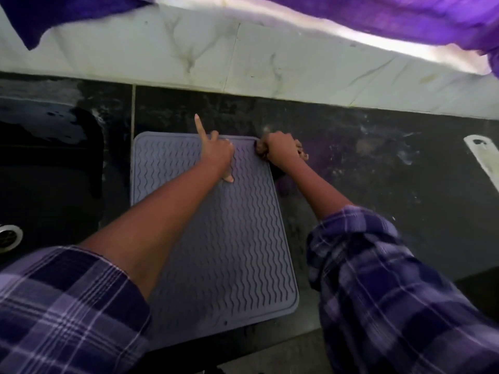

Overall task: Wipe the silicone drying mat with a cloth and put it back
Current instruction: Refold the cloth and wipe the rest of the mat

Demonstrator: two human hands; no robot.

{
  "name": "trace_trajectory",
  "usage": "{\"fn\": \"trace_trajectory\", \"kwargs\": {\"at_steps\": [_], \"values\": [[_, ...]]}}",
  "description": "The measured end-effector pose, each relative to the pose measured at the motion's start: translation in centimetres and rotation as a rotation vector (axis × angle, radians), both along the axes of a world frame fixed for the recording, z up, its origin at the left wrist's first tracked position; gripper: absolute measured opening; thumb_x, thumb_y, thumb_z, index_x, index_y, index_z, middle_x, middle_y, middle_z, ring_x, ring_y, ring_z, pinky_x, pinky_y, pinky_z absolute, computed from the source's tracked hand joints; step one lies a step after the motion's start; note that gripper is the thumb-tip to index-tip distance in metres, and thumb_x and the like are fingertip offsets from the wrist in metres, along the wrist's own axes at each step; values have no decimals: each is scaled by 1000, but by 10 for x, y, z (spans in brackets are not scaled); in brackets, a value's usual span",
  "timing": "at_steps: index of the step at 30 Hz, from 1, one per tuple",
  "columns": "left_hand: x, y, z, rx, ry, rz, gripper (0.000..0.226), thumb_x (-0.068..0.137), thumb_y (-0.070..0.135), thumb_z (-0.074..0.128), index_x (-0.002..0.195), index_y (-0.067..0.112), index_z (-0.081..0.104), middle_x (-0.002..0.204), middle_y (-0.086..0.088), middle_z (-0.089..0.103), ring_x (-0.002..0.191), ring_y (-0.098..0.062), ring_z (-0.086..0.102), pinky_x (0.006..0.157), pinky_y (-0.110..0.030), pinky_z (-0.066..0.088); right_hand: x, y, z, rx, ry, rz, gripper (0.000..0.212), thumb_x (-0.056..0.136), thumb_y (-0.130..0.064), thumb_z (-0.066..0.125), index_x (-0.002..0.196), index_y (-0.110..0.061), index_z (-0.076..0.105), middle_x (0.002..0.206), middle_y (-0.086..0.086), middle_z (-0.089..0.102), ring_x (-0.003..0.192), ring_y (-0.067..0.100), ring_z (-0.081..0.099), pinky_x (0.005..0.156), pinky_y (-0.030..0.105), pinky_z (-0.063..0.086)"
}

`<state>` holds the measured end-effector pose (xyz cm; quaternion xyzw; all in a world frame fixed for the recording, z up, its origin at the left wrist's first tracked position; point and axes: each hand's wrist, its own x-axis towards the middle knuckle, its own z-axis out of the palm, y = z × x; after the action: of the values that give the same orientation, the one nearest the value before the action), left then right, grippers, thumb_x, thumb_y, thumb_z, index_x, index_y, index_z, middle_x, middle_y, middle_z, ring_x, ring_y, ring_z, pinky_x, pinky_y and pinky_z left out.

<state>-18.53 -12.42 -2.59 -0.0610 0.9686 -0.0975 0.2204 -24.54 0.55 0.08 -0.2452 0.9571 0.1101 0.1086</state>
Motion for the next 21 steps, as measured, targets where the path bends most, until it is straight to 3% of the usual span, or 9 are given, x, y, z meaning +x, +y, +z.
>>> {"fn": "trace_trajectory", "kwargs": {"at_steps": [3,5,6,8,11,13,15,19,21], "values": [[-2,-2,3,-2,-16,-9,92,62,73,68,135,20,51,132,-4,57,140,-27,30,102,-76,-8,31,28,-4,23,-16,19,30,90,-9,47,115,-11,63,120,14,62,114,33,55,96,39,41],[-3,-4,4,2,10,-14,91,61,73,68,133,20,54,131,-4,58,140,-28,30,101,-76,-9,54,44,6,68,-137,35,30,88,-12,51,114,-12,64,120,14,61,111,34,57,94,40,44],[-1,-5,6,6,29,-8,94,61,73,68,136,20,50,133,-6,56,141,-28,28,102,-76,-8,57,49,13,113,-217,36,30,87,-12,53,114,-12,66,118,14,63,109,33,59,92,41,46],[7,-6,7,7,80,36,115,62,74,67,151,16,23,143,-10,47,144,-29,21,104,-74,-6,45,45,28,179,-336,26,26,85,-15,57,107,-13,70,113,13,68,103,31,65,86,39,51],[19,-6,0,26,179,130,134,64,71,69,153,6,-7,148,-12,37,144,-32,21,105,-74,-2,15,7,40,83,-190,33,22,88,-23,58,103,-13,71,109,11,69,102,29,65,82,35,48],[23,-4,-3,50,200,173,137,63,70,70,152,4,-11,147,-12,35,143,-32,22,105,-74,-2,6,-30,32,15,-36,108,26,92,-18,53,113,-15,66,120,10,63,114,30,57,94,38,42],[24,-1,-3,42,185,203,138,63,71,69,152,4,-13,147,-13,34,142,-31,22,105,-73,-1,8,-58,12,13,-10,205,29,94,-15,46,119,-18,62,127,9,60,122,29,50,102,39,36],[19,-4,-7,89,202,238,138,62,71,70,152,6,-11,144,-13,37,140,-31,25,105,-74,0,21,-39,-16,-7,3,175,31,92,-15,47,117,-15,65,120,11,65,113,28,57,95,37,42],[19,-12,-10,166,210,260,138,61,72,70,153,6,-9,147,-13,35,141,-31,24,104,-75,-1,42,-10,-12,-55,-86,114,29,90,-17,51,114,-16,68,119,11,65,110,30,59,92,35,44]]}}
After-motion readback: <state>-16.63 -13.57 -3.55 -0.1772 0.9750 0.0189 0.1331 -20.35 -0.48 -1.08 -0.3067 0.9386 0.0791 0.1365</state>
